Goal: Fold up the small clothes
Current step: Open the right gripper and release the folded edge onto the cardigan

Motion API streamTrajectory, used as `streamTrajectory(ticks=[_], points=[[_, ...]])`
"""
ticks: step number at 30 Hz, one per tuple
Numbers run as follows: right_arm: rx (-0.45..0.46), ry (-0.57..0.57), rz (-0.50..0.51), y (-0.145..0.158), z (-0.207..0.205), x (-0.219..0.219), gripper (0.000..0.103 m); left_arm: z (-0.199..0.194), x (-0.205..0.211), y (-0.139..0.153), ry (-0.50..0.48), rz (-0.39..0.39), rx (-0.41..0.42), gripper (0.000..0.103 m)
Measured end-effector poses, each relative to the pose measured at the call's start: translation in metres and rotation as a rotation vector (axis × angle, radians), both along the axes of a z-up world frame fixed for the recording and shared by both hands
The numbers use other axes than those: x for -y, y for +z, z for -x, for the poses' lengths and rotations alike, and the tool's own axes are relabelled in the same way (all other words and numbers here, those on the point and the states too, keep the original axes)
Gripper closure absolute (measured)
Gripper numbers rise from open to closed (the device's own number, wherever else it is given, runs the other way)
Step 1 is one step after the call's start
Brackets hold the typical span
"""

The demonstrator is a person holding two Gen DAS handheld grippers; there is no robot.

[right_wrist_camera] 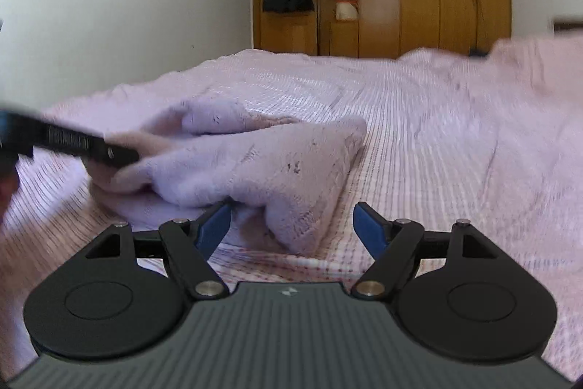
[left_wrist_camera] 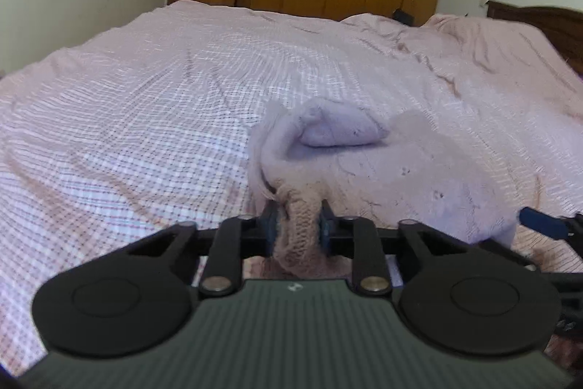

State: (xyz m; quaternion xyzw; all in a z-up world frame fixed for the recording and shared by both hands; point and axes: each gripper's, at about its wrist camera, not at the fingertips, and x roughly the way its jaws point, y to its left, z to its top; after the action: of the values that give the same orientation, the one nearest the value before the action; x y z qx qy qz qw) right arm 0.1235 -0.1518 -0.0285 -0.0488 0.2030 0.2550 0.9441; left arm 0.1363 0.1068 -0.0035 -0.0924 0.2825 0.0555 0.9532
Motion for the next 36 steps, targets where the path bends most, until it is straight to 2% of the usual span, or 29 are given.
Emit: streamTrajectory(ticks=[2, 3, 4, 5, 8, 10, 13, 15, 16, 18, 21, 25, 27, 29, 32, 34, 36], points=[[0.036, 0.025, 0.024, -0.003, -0.001, -0.008, 0.025, -0.001, -0.002, 0.0, -0.011, 0.007, 0.0, 0.084], [0.043, 0.028, 0.034, -0.005, -0.005, -0.011, 0.032, -0.002, -0.002, 0.0, -0.012, 0.009, 0.001, 0.085], [0.027, 0.026, 0.067, -0.007, -0.01, -0.015, 0.072, -0.002, -0.001, -0.001, -0.013, 0.015, 0.0, 0.086], [0.003, 0.022, 0.097, -0.007, -0.015, -0.019, 0.073, -0.002, -0.002, -0.001, -0.011, 0.025, -0.003, 0.087], [0.01, -0.005, 0.014, 0.004, -0.008, -0.004, 0.083, 0.001, -0.005, 0.001, -0.021, 0.026, -0.016, 0.088], [0.013, -0.023, 0.004, 0.009, 0.0, 0.0, 0.084, 0.002, -0.009, 0.0, -0.011, 0.021, -0.035, 0.088], [-0.08, -0.033, -0.001, 0.005, 0.001, 0.006, 0.084, -0.001, -0.027, -0.012, 0.015, 0.126, -0.085, 0.085], [-0.182, -0.037, -0.01, -0.008, -0.008, 0.01, 0.084, -0.003, -0.027, -0.019, -0.003, 0.111, -0.091, 0.082], [-0.193, -0.037, -0.04, -0.017, -0.01, 0.015, 0.084, -0.003, -0.025, -0.019, -0.009, 0.094, -0.088, 0.082], [-0.189, -0.032, -0.078, -0.026, -0.008, 0.02, 0.084, -0.003, -0.018, -0.017, -0.021, 0.047, -0.085, 0.081], [-0.163, -0.047, -0.035, -0.025, 0.0, 0.014, 0.084, 0.0, -0.013, -0.013, -0.028, 0.018, -0.088, 0.08], [-0.154, -0.027, 0.002, -0.018, 0.016, 0.014, 0.083, 0.011, -0.013, 0.0, -0.01, 0.006, -0.062, 0.072], [-0.174, -0.024, -0.022, -0.01, 0.016, 0.02, 0.083, 0.018, -0.017, 0.008, 0.009, 0.002, -0.049, 0.07], [-0.217, -0.035, -0.094, 0.001, 0.012, 0.029, 0.083, 0.024, -0.02, 0.02, 0.013, -0.012, -0.014, 0.07], [-0.208, -0.084, -0.183, 0.027, 0.006, 0.038, 0.083, 0.039, -0.02, 0.029, 0.066, -0.098, 0.071, 0.07], [-0.179, -0.045, -0.189, 0.039, -0.005, 0.034, 0.083, 0.041, -0.021, 0.031, 0.076, -0.103, 0.089, 0.07], [-0.18, 0.01, -0.159, 0.038, -0.02, 0.024, 0.083, 0.033, -0.019, 0.033, 0.065, -0.078, 0.067, 0.07]])
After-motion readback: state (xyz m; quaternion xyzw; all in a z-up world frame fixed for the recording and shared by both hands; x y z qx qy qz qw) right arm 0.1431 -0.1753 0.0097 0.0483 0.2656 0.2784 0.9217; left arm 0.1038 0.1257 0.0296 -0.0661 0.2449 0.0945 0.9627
